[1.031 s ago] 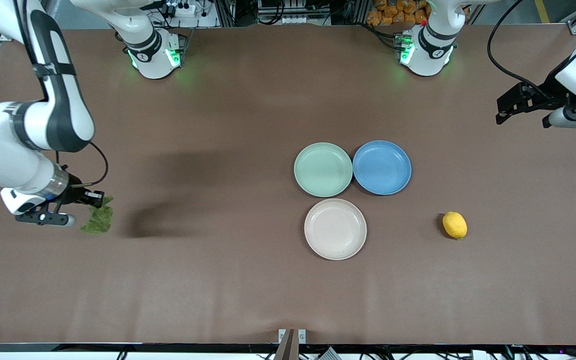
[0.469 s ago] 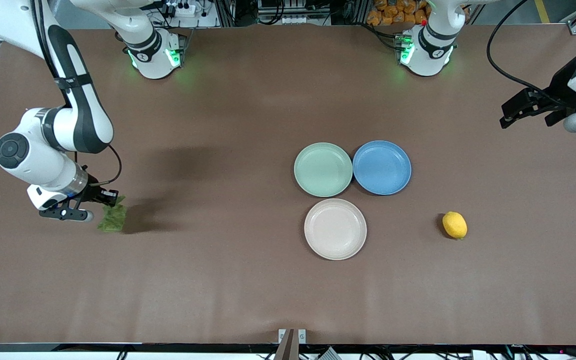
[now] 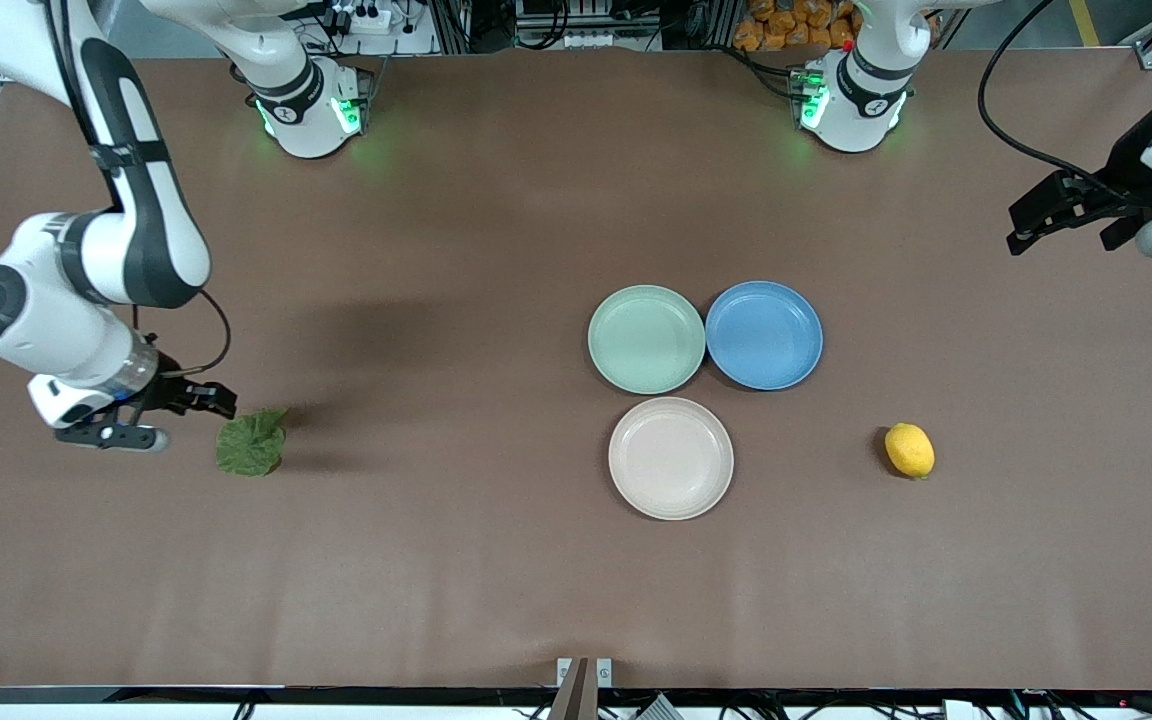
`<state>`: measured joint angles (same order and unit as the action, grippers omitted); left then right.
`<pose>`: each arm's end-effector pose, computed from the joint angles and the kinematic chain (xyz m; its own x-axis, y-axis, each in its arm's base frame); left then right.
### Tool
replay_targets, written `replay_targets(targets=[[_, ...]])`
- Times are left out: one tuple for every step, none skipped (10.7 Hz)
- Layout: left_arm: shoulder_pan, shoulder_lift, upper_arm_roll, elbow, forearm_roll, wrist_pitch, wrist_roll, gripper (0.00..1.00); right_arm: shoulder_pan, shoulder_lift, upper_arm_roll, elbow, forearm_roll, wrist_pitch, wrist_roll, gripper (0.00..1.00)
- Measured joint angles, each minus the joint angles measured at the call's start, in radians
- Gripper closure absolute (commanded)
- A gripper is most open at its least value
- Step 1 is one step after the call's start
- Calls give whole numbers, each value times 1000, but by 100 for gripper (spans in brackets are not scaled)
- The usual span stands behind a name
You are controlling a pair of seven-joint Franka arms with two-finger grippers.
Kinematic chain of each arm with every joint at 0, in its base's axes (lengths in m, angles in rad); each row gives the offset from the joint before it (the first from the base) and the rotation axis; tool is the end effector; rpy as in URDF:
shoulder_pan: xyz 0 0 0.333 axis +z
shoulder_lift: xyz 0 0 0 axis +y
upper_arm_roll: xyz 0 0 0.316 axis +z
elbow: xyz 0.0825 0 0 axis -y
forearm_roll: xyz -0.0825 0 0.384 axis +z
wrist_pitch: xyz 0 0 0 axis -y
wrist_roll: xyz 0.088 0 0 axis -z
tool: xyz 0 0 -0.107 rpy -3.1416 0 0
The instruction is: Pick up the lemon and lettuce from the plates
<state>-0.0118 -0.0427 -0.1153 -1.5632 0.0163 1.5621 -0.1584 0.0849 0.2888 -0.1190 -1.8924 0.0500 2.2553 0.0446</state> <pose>0.5364 -0.0683 0.6506 0.9985 0.0314 0.0441 0.0321 -0.9994 -0.0144 0.6265 -0.0160 0.3609 0.9918 -0.1026 0.0759 -0.1021 -0.9947 -0.0106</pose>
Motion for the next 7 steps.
replay_targets(targets=[[-2,0,-12,0,14,7,0,0,-7,-11,0,40,0,-27,-1,0],[-3,0,-19,0,23,20,0,0,-12,-23,0,77,0,-57,-1,0],[-3,0,-20,1,26,29,0,0,-14,-35,0,113,0,-85,-1,0],[-3,0,-19,1,26,32,0,0,-16,-46,0,159,0,-136,-1,0],[-3,0,-19,1,26,33,0,0,-20,-53,0,217,0,-220,-1,0],[-3,0,-19,1,26,33,0,0,-24,-57,0,283,0,-328,-1,0],[-3,0,-19,2,26,34,0,0,-24,-64,1,345,0,-413,-1,0]])
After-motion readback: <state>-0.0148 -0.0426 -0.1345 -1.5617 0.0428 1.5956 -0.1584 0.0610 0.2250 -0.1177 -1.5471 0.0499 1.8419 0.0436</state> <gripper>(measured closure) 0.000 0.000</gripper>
